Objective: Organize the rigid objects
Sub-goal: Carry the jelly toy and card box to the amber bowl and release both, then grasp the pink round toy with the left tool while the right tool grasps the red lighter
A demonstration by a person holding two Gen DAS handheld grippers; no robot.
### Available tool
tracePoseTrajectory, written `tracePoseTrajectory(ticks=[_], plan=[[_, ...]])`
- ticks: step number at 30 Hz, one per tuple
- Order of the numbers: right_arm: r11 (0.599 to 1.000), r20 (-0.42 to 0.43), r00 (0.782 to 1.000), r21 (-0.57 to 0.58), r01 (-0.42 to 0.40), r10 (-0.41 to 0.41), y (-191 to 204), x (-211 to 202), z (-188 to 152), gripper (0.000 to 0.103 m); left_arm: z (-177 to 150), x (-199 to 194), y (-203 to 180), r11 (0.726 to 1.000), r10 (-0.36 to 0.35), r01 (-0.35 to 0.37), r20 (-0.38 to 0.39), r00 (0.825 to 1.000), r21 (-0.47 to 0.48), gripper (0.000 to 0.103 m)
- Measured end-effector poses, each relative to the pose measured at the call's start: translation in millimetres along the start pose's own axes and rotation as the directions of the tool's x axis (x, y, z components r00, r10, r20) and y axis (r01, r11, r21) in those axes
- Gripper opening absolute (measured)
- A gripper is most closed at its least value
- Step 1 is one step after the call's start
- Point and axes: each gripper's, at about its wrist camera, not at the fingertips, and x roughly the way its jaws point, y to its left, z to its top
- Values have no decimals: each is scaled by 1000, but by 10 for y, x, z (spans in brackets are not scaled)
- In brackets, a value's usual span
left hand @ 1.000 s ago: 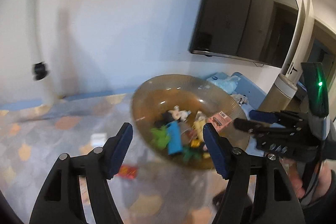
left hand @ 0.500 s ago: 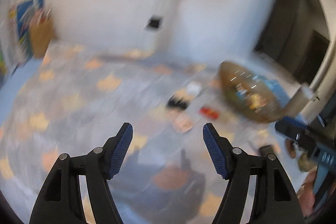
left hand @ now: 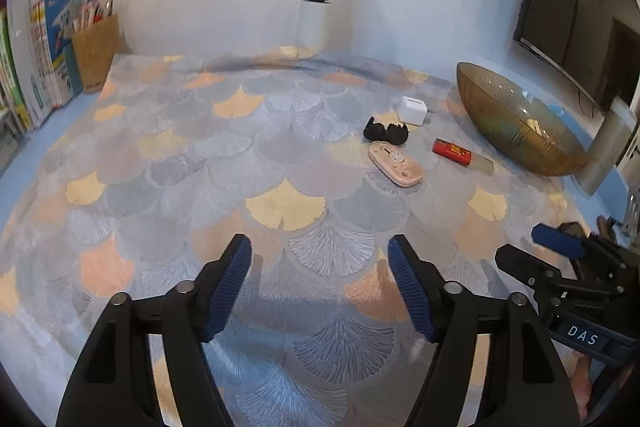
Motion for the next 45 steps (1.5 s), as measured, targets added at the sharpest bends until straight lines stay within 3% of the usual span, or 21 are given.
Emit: tracePoseTrajectory(ticks=[4,13,14,17,21,24,30,34,36,38,42,45], plan=[[1000,2,1000,-3,19,-19,9,2,14,77,2,-5,-75,999,6,-6,4,1000,43,79],[998,-38,999,65,19,-16,-135,49,36,78,9,32,-87,999,-4,5,-18,1000,52,79],[995,-59,998,98,11,-6,-192,70,55,78,20,46,-116,998,-8,10,-30,1000,67,79],[949,-115,983,298,-101,141,-447,72,152,77,125,102,-190,997,-25,30,-72,997,76,78],[973,-86,996,230,-9,29,-457,58,446,77,386,225,-305,993,-92,97,-80,993,70,78],[967,-106,993,254,-25,54,-524,247,550,64,521,471,-420,989,-98,108,-103,990,100,73],[960,-104,994,279,3,27,-659,585,693,64,632,952,-571,985,-113,135,-185,976,111,72],[961,-93,996,277,19,7,-677,725,784,64,687,1052,-592,985,-117,137,-180,977,107,61],[965,-82,997,259,27,-6,-655,762,821,64,698,1062,-580,985,-115,134,-170,979,105,45],[970,-80,997,242,19,1,-615,812,856,64,706,1050,-520,985,-136,151,-166,977,78,40],[984,-78,994,165,-65,79,-440,802,873,64,650,920,-277,987,-158,160,-166,973,-5,36],[961,-117,959,135,-243,259,-313,719,803,62,570,776,-95,990,-139,134,-151,979,-49,36]])
